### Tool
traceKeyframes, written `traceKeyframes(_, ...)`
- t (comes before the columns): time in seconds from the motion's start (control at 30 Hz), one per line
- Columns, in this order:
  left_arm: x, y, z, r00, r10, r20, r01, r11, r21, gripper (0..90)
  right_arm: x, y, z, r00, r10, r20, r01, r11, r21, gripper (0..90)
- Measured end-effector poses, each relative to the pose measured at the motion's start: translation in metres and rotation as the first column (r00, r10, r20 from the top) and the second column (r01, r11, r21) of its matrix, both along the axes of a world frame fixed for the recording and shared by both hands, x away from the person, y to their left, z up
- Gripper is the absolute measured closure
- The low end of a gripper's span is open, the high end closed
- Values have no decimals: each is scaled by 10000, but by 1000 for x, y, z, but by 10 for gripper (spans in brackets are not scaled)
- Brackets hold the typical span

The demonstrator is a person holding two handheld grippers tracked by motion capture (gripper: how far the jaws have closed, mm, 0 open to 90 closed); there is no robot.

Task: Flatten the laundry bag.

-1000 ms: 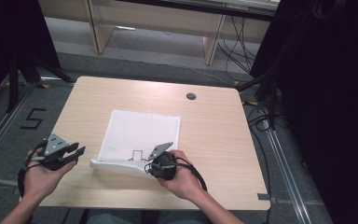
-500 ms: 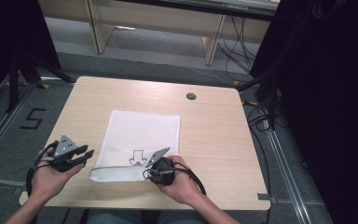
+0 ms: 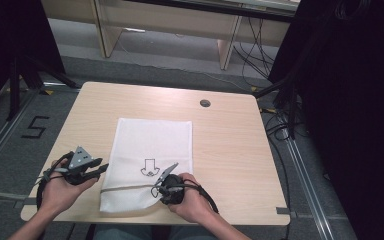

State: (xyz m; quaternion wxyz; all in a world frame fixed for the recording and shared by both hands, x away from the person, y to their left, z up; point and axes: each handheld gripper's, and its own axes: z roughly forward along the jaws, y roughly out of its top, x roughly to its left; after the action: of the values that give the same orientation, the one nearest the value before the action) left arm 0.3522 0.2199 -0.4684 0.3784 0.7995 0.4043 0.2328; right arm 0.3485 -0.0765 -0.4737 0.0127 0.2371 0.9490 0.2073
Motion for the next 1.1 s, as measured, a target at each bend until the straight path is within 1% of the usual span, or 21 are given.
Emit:
traceKeyframes(0.03,0,2,2,9991,-384,-187,394,9977,551,668,0,1,-1,9999,-127,-106,127,9999,-36,880)
traceKeyframes(0.07,0,-2,0,9996,-263,-87,265,9994,243,667,-1,1,-3,9994,-249,-220,247,9997,-92,880)
traceKeyframes(0.1,1,-3,-1,9994,-326,-120,327,9994,140,666,1,2,-4,9997,-120,-209,118,9999,-104,879)
traceKeyframes(0.13,1,-5,-2,9993,-327,-171,331,9992,203,665,0,3,-5,9993,-219,-293,214,9997,-144,879)
traceKeyframes(0.17,2,-3,0,9970,-706,-332,726,9955,615,664,1,3,-6,9996,-116,-239,112,9998,-160,879)
traceKeyframes(0.2,1,-5,-2,9974,-609,-383,629,9966,538,662,0,4,-7,9986,-338,-396,330,9993,-192,879)
traceKeyframes(0.27,1,-6,-2,9965,-735,-403,763,9944,734,662,0,5,-8,9990,-224,-379,216,9996,-202,878)
traceKeyframes(0.3,1,-8,-4,9967,-721,-375,737,9964,422,661,0,6,-8,9989,-213,-408,205,9996,-183,876)
traceKeyframes(0.33,1,-7,-4,9954,-833,-465,863,9940,668,660,-2,7,-8,9985,-308,-459,298,9993,-217,874)
traceKeyframes(0.43,1,-10,-7,9959,-725,-539,744,9966,344,658,-4,9,-9,9988,-220,-440,212,9996,-170,843)
traceKeyframes(0.47,2,-9,-7,9938,-961,-564,993,9934,576,657,-4,10,-9,9987,-170,-490,163,9998,-152,813)
traceKeyframes(0.5,1,-10,-8,9935,-967,-609,1000,9935,537,656,-3,10,-9,9988,1,-491,-5,10000,-74,785)
traceKeyframes(0.53,1,-12,-11,9950,-806,-585,813,9966,101,654,-4,9,-7,9984,12,-564,-7,10000,84,740)
traceKeyframes(0.6,1,-12,-12,9942,-816,-705,831,9964,193,652,-5,7,-4,9987,-155,-491,165,9996,207,688)
traceKeyframes(0.7,2,-12,-14,9901,-947,-1038,967,9952,150,654,-5,0,5,9987,-195,-475,224,9978,620,607)
traceKeyframes(0.77,2,-10,-16,9844,-1111,-1365,1159,9929,279,667,-3,-7,12,9984,-226,-522,276,9949,974,580)
traceKeyframes(0.8,2,-7,-16,9756,-1477,-1624,1608,9845,703,680,-1,-11,15,9989,-237,-407,283,9928,1161,572)
traceKeyframes(0.83,1,-9,-19,9747,-1349,-1784,1456,9882,482,692,0,-15,17,9987,-356,-376,401,9909,1285,568)
traceKeyframes(0.87,1,-9,-20,9721,-1438,-1853,1559,9864,525,702,2,-20,20,9981,-501,-363,547,9883,1424,567)
traceKeyframes(1.0,1,-11,-25,9685,-1349,-2095,1474,9880,452,713,8,-36,30,9954,-815,-507,896,9780,1882,564)
traceKeyframes(1.1,1,-13,-27,9646,-1392,-2239,1545,9866,524,734,12,-45,35,9934,-1124,-207,1143,9774,1778,619)
